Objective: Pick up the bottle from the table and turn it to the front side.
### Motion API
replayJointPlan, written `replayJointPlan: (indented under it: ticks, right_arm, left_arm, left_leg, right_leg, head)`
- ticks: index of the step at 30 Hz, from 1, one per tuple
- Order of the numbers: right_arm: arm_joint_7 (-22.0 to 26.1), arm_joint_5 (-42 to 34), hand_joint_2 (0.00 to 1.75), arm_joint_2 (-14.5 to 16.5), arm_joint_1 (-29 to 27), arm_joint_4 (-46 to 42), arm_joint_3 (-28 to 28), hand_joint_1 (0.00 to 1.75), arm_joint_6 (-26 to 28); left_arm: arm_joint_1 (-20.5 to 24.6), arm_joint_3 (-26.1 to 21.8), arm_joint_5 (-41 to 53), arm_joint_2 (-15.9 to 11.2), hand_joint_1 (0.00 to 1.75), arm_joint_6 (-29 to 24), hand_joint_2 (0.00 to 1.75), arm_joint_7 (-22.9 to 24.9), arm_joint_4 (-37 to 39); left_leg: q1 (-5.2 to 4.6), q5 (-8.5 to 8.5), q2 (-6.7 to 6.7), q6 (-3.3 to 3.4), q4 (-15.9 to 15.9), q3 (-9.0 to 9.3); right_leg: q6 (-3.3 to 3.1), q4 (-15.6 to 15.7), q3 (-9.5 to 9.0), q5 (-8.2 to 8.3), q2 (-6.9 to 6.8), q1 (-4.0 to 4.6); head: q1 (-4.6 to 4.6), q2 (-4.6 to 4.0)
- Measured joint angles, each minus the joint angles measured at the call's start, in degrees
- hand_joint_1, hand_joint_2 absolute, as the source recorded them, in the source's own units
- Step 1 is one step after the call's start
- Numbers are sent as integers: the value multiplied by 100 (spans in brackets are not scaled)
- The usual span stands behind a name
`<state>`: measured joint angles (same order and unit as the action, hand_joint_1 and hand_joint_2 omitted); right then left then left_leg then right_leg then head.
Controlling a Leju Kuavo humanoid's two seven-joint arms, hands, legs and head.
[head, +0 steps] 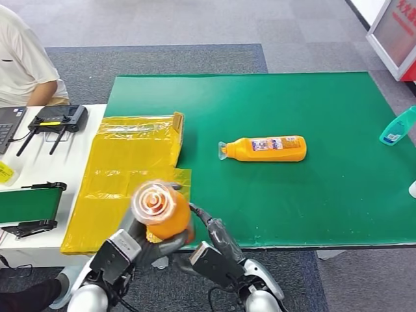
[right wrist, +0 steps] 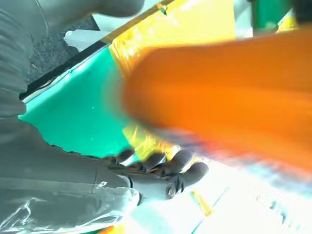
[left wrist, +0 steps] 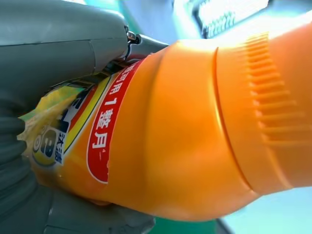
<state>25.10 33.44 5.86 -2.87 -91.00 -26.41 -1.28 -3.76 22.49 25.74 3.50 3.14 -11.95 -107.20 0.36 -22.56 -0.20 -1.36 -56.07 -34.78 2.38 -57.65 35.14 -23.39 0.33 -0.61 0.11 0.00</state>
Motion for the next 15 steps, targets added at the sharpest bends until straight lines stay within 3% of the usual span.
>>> replayJointPlan:
  ticks: [8, 15]
  right_arm:
    - [-23, 44, 175, 44, -141, -209, 136, 0, -20]
    - [88, 59, 175, 115, -230, -409, 172, 0, -106]
  left_arm:
    - [-97, -670, 547, 273, 175, -171, 175, -82, -348]
    - [53, -1057, 3456, 299, 175, -946, 175, 218, -434]
  left_leg:
    - [0, 3, 0, 0, 0, 1]
    - [0, 4, 0, 1, 0, 1]
  right_leg:
    - [0, 0, -2, 3, 0, 0]
    - [-1, 0, 1, 3, 0, 0]
  head:
    - [1, 0]
    - [0, 0]
